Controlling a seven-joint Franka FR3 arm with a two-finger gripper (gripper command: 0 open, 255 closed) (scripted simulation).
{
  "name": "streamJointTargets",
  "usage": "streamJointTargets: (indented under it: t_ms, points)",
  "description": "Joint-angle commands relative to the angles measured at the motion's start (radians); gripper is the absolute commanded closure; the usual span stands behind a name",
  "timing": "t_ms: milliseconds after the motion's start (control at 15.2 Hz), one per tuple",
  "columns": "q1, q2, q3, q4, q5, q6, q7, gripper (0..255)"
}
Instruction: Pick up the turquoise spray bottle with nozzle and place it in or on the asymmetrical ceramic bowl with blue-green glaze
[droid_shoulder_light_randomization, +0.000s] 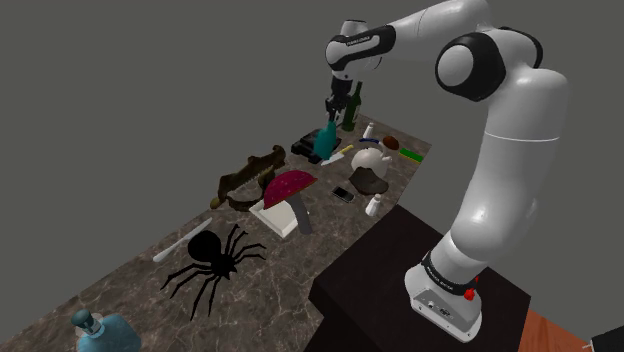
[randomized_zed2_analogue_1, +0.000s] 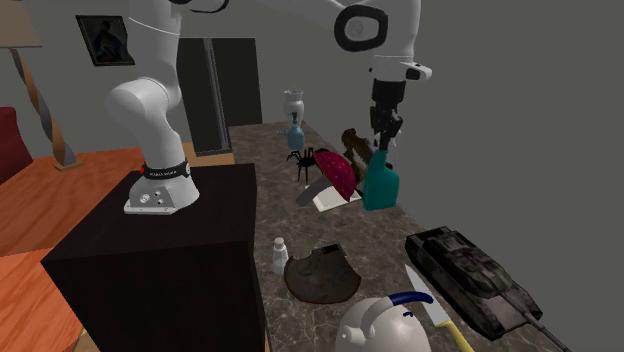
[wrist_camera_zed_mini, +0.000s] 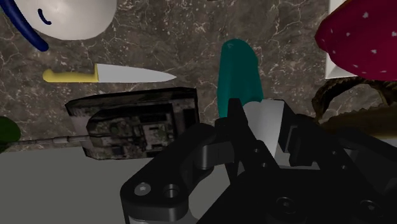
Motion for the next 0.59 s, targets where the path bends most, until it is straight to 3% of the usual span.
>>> streamJointTargets:
  t_ms: [0, 528]
  points:
    - [-0.013, -0.040, -0.010, -0.037, -0.005, -0.003, -0.022, 255]
    - [-0.083, -0.217, -0.070, -0.186, -0.036, -0.029, -0.145, 255]
